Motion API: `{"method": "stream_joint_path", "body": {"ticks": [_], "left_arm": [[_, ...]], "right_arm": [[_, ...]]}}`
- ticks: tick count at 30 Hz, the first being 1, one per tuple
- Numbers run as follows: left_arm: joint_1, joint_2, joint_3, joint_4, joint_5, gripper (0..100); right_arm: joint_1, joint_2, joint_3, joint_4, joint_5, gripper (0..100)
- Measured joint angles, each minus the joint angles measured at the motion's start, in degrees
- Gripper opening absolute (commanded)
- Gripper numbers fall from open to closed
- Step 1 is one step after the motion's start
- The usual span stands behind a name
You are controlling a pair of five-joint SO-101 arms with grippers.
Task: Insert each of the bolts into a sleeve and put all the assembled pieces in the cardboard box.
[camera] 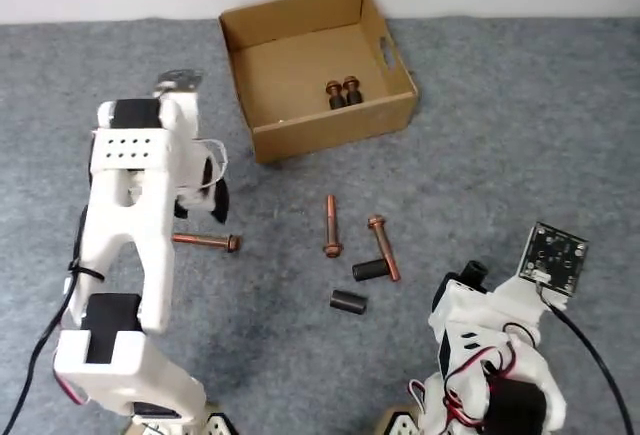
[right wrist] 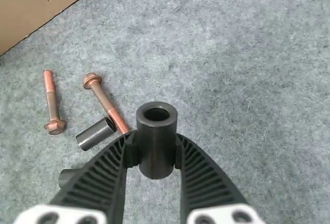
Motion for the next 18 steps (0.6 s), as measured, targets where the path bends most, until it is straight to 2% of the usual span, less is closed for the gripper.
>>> {"method": "stream_joint_path", "body": {"ticks": [5, 9, 14, 18], "left_arm": [[-0.1, 0.0, 0.0, 0.0, -28.2, 14], [-0.1, 0.0, 0.0, -0.9, -45.5, 10], [-0.1, 4.3, 0.0, -3.0, -58.1, 10], [-0.1, 10.0, 0.0, -3.3, -61.9, 11]], "right_arm": [[0.0, 0.0, 0.0, 0.0, 0.0, 0.8], [0.0, 0.0, 0.0, 0.0, 0.0, 0.8], [0.0, 0.0, 0.0, 0.0, 0.0, 0.8], [0.0, 0.0, 0.0, 0.0, 0.0, 0.8]]}}
